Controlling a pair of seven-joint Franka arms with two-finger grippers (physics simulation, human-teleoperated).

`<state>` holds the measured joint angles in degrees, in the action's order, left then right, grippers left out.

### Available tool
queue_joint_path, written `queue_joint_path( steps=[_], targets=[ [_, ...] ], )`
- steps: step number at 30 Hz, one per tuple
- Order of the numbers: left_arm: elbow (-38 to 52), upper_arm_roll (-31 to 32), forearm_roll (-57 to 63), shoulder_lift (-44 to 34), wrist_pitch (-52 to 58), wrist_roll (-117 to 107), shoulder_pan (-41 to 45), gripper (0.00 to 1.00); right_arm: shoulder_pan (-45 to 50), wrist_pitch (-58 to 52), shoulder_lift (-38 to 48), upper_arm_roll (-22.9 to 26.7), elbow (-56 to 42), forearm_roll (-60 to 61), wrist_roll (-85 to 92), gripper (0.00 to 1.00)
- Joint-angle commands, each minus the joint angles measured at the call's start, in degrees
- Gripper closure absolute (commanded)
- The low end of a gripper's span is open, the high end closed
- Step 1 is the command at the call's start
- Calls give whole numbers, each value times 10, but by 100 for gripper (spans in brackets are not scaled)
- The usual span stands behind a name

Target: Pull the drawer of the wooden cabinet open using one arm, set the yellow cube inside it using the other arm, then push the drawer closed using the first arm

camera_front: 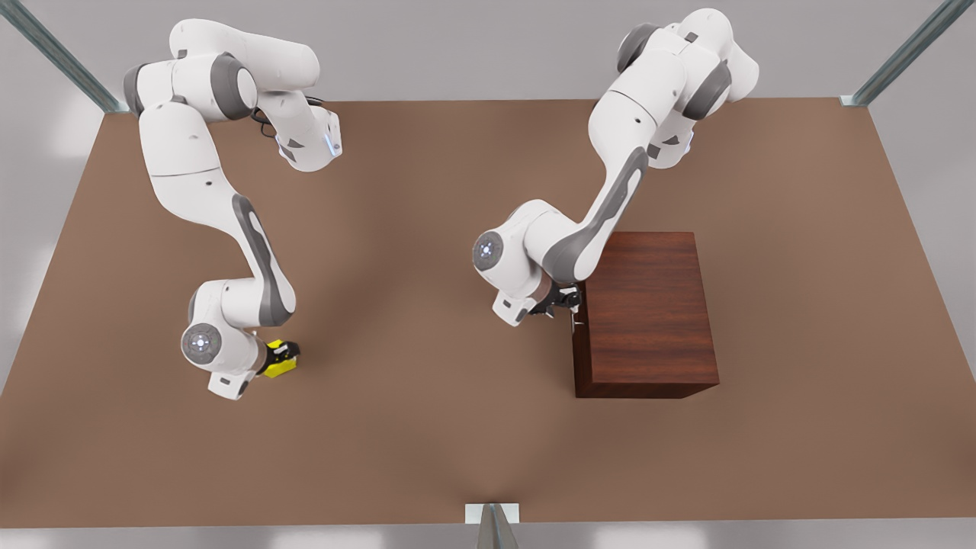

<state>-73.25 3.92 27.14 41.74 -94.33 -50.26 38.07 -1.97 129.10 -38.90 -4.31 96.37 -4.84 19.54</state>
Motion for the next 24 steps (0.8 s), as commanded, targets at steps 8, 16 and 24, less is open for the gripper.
queue_joint_path(
  steps=[8, 16, 24],
  targets=[
    [-1, 0, -2, 22, -3, -47, 8, 36, -1, 14, -2, 0, 14, 2, 62, 8],
    [7, 4, -2, 22, 0, -55, 24, 39, 1, 13, 2, -1, 6, 3, 41, 33],
    [23, 7, -14, 20, 5, -64, 40, 40, 1, -118, 137, -22, -47, 4, -115, 33]
  ],
)
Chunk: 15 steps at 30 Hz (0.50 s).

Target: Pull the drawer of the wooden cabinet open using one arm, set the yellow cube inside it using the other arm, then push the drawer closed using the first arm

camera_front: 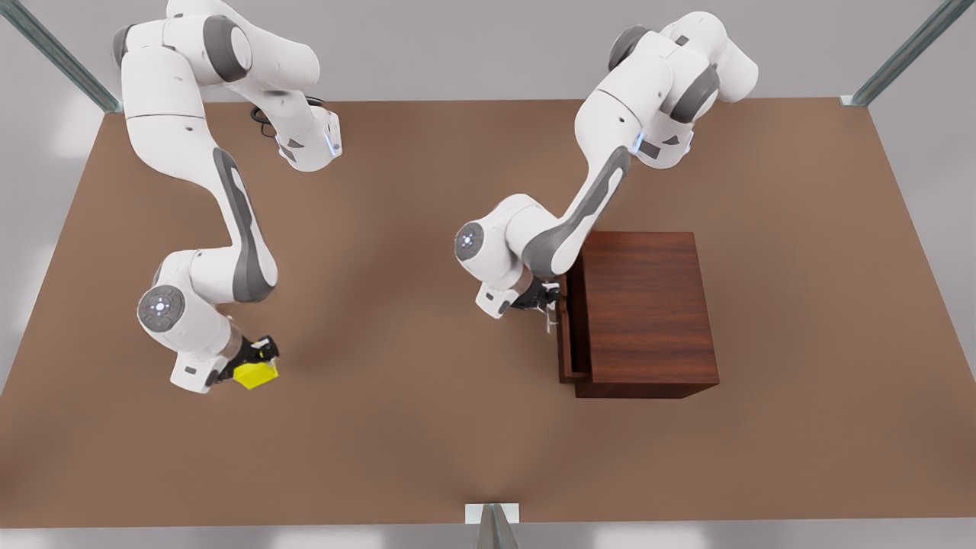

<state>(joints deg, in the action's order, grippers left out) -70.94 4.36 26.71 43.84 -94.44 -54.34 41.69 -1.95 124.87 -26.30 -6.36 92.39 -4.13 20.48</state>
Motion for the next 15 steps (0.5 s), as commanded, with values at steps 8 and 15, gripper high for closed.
queue_joint_path(
  steps=[8, 15],
  targets=[
    [15, 4, -23, 0, 2, -31, 12, 40, -4, -289, 95, -23, -104, 2, -198, 33],
    [32, 5, -23, 8, -24, -34, 15, 40, -4, -289, 93, -23, -103, 5, -196, 33]
  ],
)
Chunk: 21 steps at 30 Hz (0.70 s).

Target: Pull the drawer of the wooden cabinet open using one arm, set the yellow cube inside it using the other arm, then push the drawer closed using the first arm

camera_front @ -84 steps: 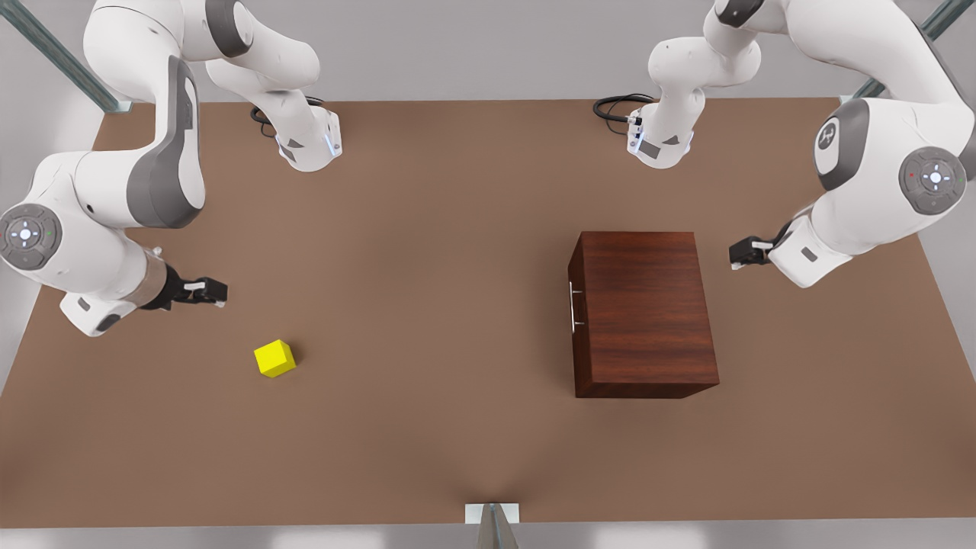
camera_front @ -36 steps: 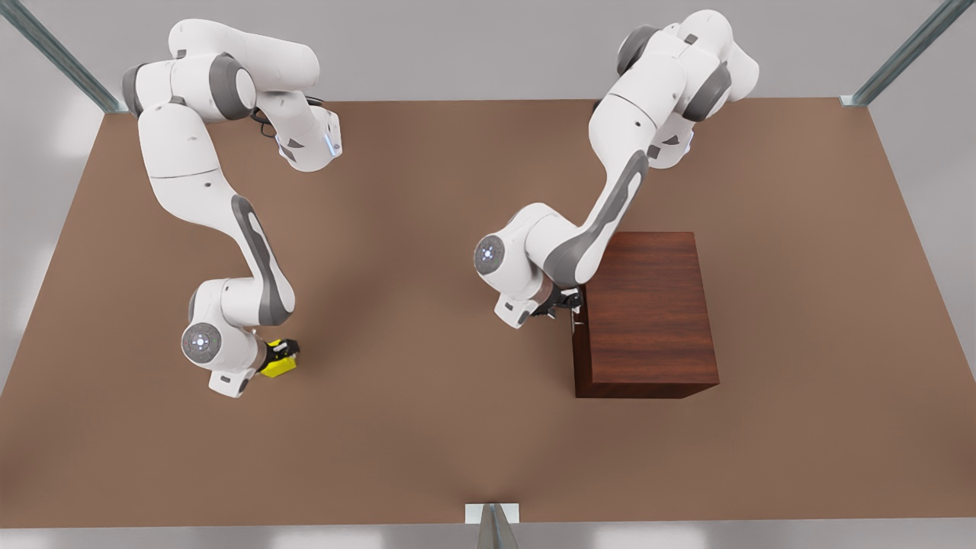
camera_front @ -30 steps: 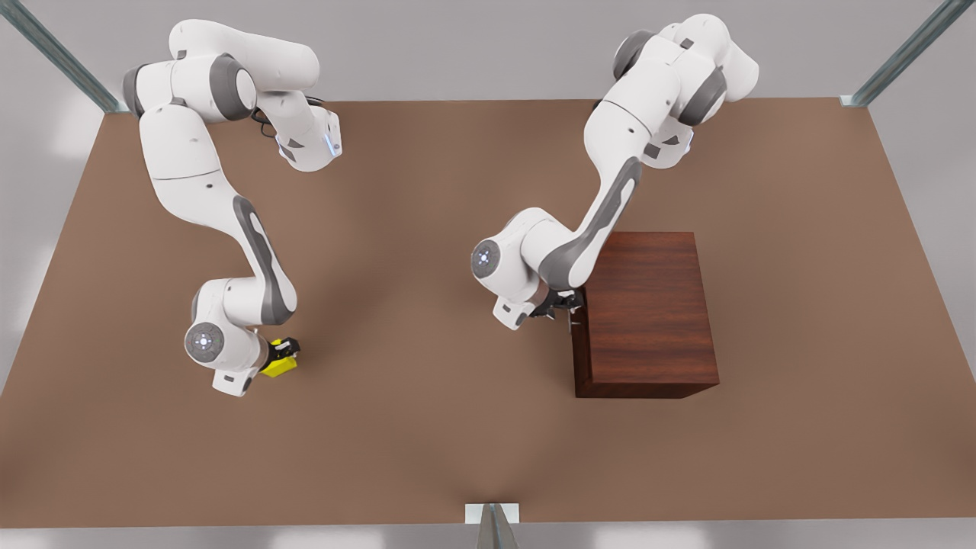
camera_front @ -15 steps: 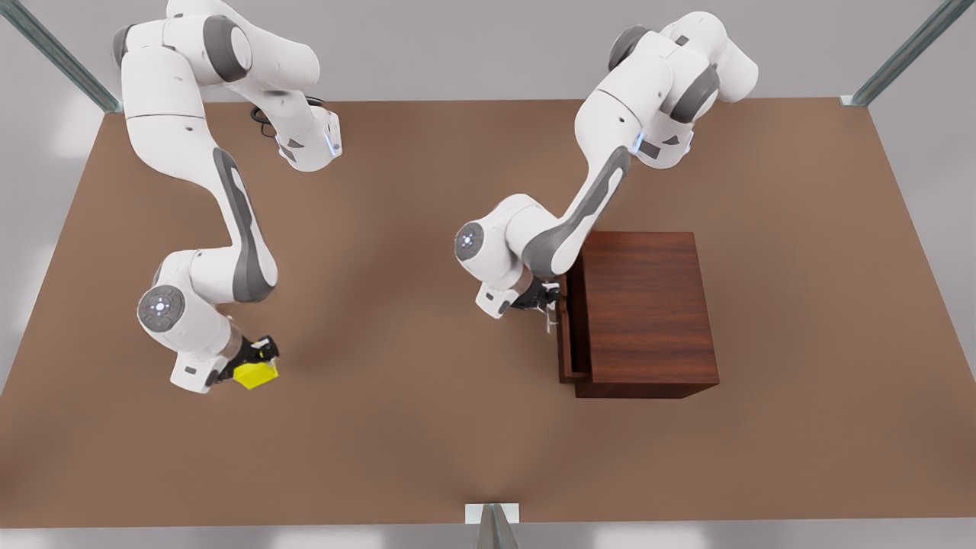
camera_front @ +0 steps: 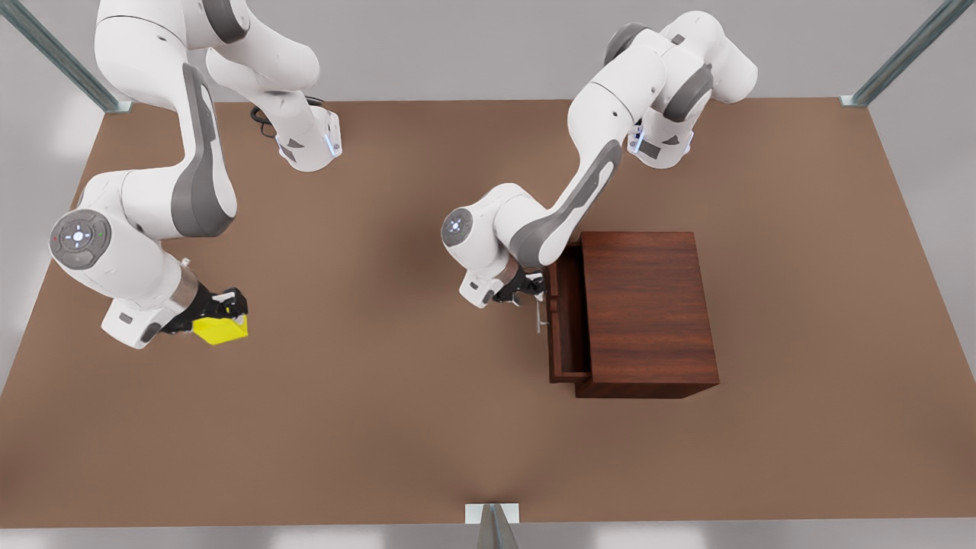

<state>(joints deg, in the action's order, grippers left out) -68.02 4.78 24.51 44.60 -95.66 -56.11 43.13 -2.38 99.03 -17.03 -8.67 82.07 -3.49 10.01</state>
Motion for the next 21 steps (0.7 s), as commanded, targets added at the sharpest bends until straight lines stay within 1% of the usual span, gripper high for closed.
queue_joint_path(
  steps=[1, 9, 11, 12, 13, 14, 15, 16, 18, 21],
  targets=[
    [7, 1, -1, 4, -12, -16, 0, 40, 0, -30, 1, 0, -1, -1, -91, 33],
    [28, 9, -11, 10, -16, -17, 6, 40, 1, -30, 1, -2, -2, -1, -92, 33],
    [55, 23, -12, 9, 16, -16, 6, 40, 4, -30, 0, -2, -2, -1, -96, 33],
    [90, 37, -17, 4, 48, -15, 3, 33, 5, -29, -2, -2, -3, -3, -96, 33],
    [123, 37, -50, -10, 71, -12, -4, 25, 9, -28, -2, -4, -9, -3, -97, 33],
    [123, 37, -86, -31, 71, 9, -30, 16, 20, -26, -2, -12, -23, -2, -99, 33],
    [123, 37, -123, -47, 79, 49, -62, 11, 36, -26, -5, -12, -37, -4, -129, 33],
    [123, 37, -156, -65, 98, 121, -105, 0, 66, -30, -14, -13, -59, -4, -169, 33],
    [122, 35, -215, -103, 162, 277, -211, 0, 130, -24, -46, -13, -97, -4, -262, 33],
    [119, 31, -219, -138, 224, 398, -328, 0, 204, -21, -101, -13, -172, -4, -360, 33]
  ],
)
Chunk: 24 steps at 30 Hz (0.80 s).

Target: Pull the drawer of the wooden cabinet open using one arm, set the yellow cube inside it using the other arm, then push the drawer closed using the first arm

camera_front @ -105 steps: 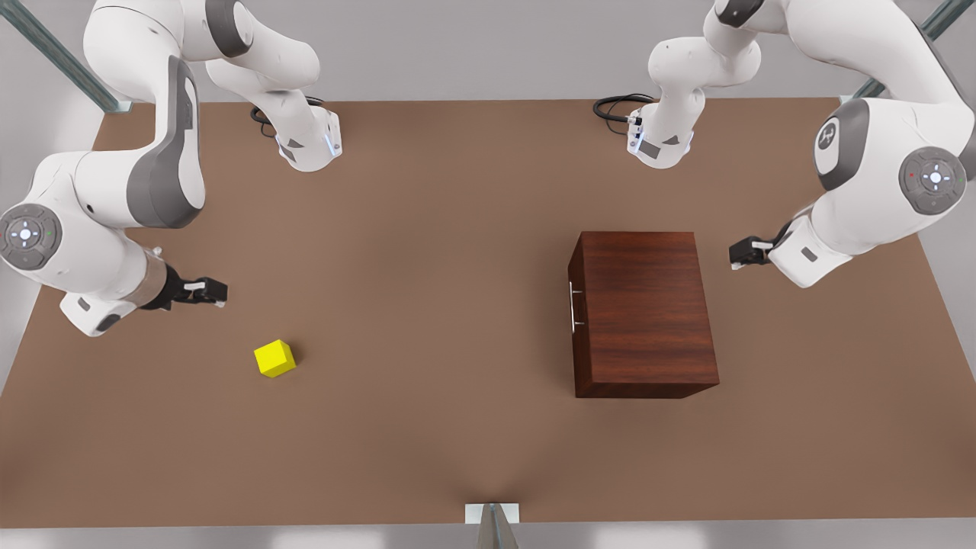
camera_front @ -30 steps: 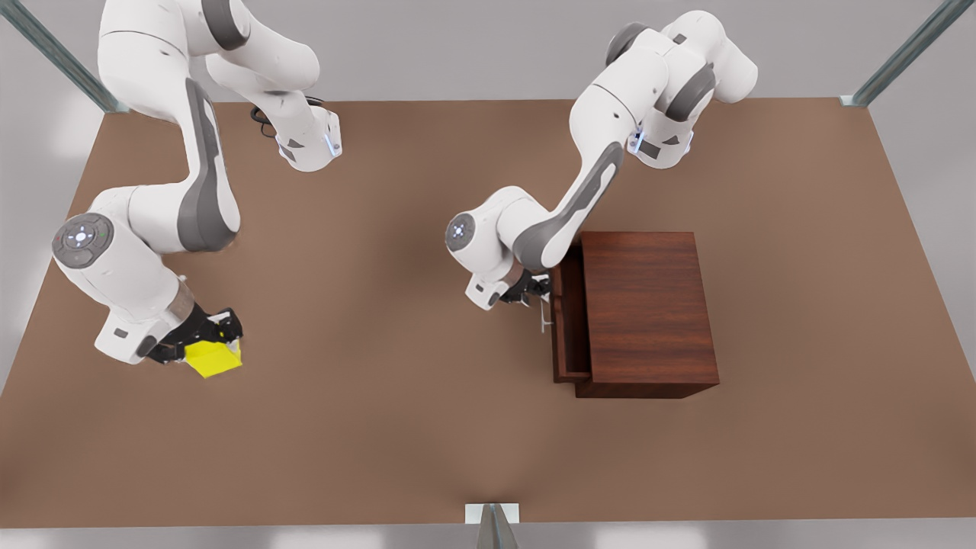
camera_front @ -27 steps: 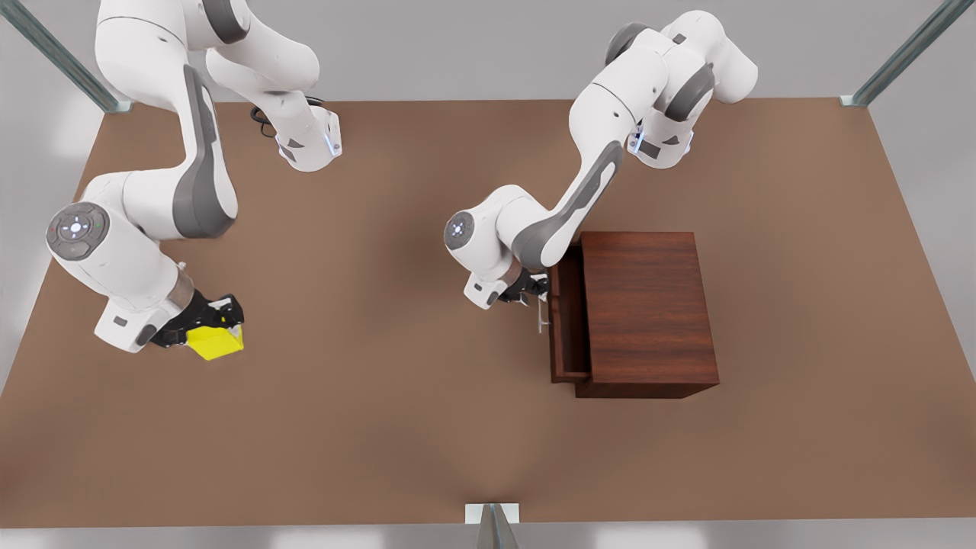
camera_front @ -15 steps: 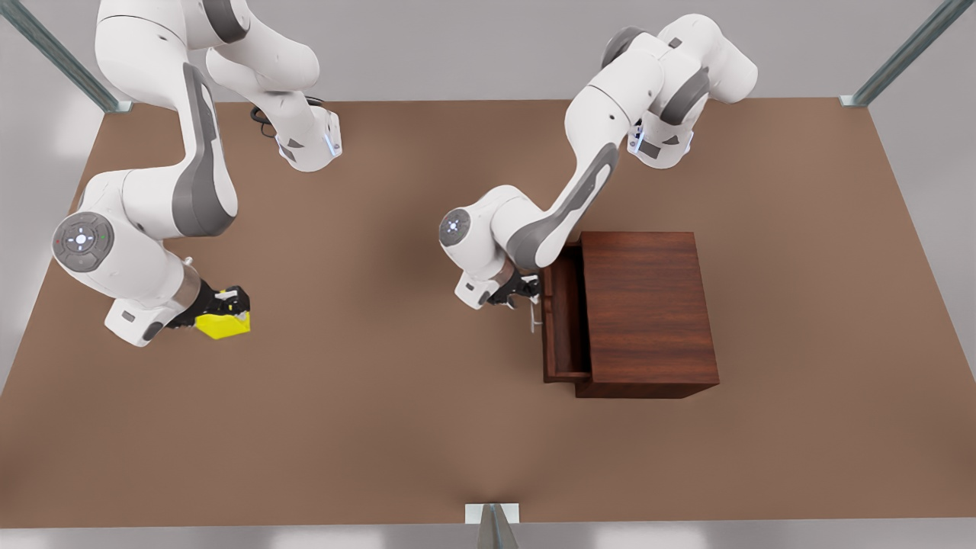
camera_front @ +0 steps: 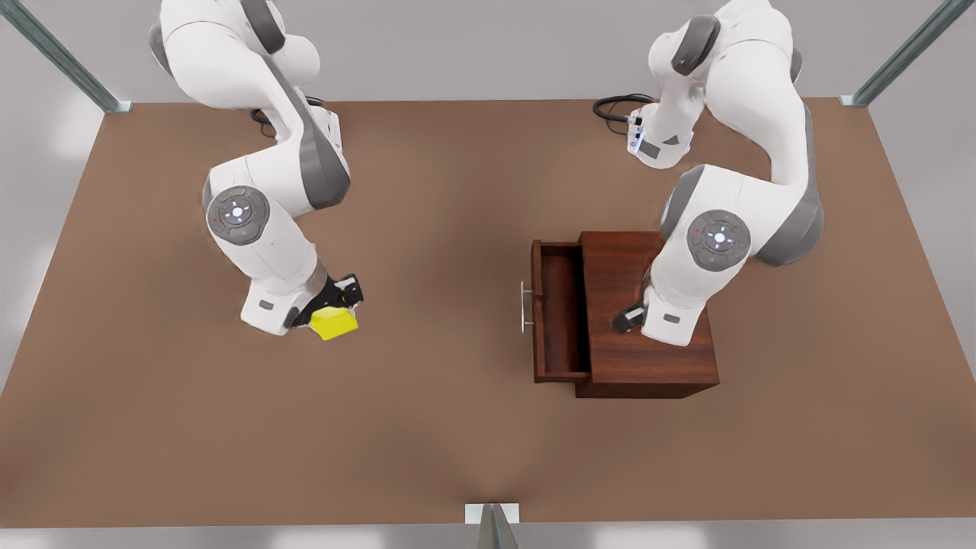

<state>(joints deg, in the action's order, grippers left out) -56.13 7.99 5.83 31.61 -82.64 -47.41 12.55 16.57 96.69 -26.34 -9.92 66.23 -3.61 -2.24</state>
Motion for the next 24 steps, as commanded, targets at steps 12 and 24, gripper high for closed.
queue_joint_path(
  steps=[12, 24],
  targets=[
    [-145, -40, -46, -132, 13, 478, -79, 0, 216, 188, -209, -22, -193, -4, -555, 32],
    [-145, -44, -90, -118, -2, -14, -82, 79, 260, 314, -295, -19, -227, -3, -699, 32]
  ],
)
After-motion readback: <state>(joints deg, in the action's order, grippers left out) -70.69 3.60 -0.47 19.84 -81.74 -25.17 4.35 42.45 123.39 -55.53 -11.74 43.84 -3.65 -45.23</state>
